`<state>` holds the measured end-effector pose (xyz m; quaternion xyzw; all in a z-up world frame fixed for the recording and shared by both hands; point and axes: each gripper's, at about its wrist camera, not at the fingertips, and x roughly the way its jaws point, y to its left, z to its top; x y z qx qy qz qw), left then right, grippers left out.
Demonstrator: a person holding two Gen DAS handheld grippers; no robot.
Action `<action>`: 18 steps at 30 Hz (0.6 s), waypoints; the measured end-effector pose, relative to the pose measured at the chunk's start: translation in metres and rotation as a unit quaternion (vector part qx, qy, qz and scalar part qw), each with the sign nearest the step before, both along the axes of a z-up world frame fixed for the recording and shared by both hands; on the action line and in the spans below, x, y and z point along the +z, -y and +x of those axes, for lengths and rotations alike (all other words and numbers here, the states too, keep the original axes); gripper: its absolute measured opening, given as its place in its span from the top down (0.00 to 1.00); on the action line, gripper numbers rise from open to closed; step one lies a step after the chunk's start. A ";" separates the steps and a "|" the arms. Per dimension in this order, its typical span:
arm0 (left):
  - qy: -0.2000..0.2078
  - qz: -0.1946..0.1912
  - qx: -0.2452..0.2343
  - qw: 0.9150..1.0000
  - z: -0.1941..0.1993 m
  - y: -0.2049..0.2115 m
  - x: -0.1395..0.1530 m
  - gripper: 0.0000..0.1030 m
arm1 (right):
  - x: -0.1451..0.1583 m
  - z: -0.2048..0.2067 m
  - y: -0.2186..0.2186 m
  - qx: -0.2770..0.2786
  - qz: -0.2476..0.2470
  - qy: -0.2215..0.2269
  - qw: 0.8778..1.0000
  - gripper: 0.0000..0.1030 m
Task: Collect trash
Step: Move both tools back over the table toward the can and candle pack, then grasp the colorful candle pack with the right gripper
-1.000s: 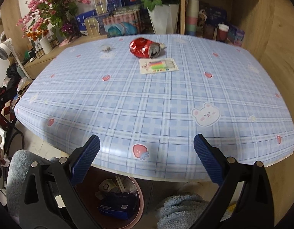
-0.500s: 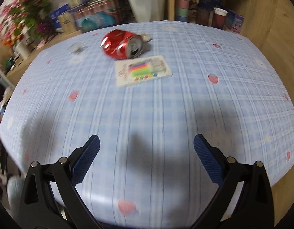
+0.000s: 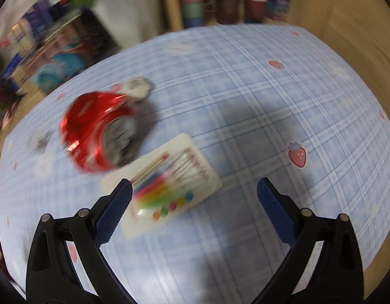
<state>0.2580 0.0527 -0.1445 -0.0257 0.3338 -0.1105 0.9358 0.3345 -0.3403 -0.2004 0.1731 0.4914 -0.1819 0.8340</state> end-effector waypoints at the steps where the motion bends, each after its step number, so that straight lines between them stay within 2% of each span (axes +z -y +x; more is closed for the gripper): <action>1: -0.002 0.001 0.000 1.000 0.002 0.000 -0.002 0.12 | -0.004 0.004 0.004 -0.009 0.008 -0.001 1.000 0.06; 6: -0.014 0.002 0.003 1.000 0.007 0.000 -0.011 0.12 | -0.016 0.017 0.005 -0.017 -0.005 -0.022 1.000 0.06; 11: -0.016 -0.001 -0.003 1.000 0.011 0.007 -0.014 0.12 | -0.020 0.013 0.000 0.035 -0.019 -0.035 0.999 0.06; 18: -0.016 0.000 -0.017 1.000 0.010 0.023 -0.015 0.12 | -0.019 -0.026 0.018 0.102 -0.046 -0.050 0.992 0.06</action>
